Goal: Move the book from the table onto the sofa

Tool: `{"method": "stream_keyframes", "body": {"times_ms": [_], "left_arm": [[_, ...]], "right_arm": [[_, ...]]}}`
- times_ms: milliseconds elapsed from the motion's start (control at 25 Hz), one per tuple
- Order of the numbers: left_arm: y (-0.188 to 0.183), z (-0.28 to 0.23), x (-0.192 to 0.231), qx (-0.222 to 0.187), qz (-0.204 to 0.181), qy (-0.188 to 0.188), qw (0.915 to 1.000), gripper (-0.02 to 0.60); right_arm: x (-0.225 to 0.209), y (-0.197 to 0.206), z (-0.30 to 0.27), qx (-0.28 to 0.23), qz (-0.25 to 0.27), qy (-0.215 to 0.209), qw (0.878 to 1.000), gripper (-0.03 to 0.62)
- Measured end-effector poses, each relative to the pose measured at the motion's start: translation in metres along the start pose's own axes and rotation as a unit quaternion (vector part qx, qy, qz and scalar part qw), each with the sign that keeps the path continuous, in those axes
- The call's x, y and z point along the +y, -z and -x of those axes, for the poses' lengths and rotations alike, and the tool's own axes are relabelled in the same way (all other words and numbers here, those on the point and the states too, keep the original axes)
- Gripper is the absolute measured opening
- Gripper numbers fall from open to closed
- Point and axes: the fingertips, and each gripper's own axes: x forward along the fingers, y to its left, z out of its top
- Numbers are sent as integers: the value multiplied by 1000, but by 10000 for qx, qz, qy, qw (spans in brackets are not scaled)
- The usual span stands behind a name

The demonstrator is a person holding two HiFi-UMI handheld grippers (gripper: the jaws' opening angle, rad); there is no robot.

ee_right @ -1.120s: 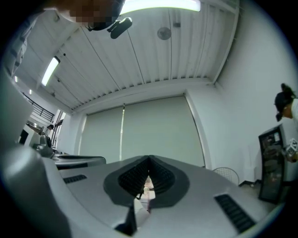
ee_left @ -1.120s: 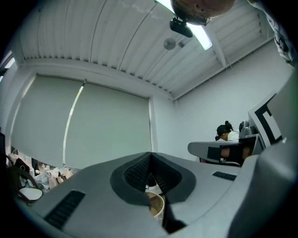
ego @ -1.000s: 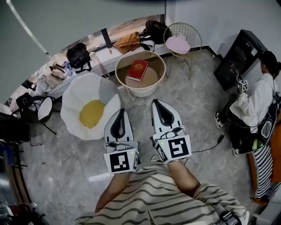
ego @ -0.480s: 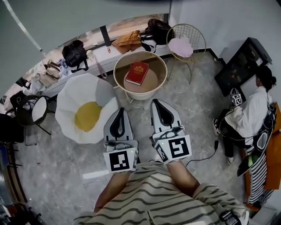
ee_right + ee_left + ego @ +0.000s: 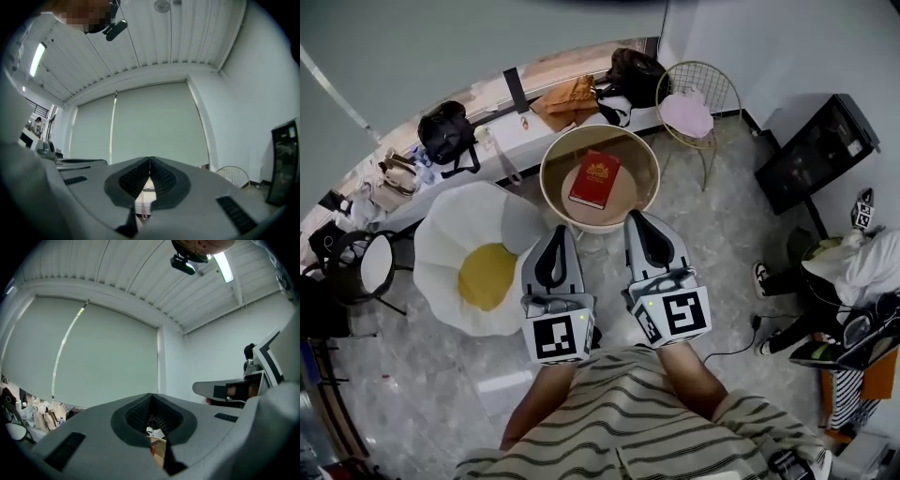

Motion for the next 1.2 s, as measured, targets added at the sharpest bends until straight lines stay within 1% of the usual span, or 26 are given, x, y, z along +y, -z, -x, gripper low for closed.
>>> {"method": "stream_keyframes", "body": {"times_ms": [280,400,560,680,840,1040,1200], "left_arm": [[9,-80,48,110,66,316,9994,5],[21,-103,60,205,130,433,9988,5],[42,-130,73,368,285,476,9978,5],[54,-149,75,490,365,509,9968,5],[71,-179,75,620,343,485,9963,5],[87,-224,72,765,217,373,9961,5],[98,-266,63,911,82,356,9952,5]], "right_arm": [[-7,14,-88,159,-58,246,9996,14],[-13,27,-110,274,-131,389,9988,14],[-25,43,-134,439,-191,547,9974,14],[-36,52,-149,586,-161,633,9961,14],[-56,69,-169,711,-239,637,9951,14],[-88,85,-205,775,-315,478,9953,14],[-121,95,-234,846,-452,394,9946,14]]}}
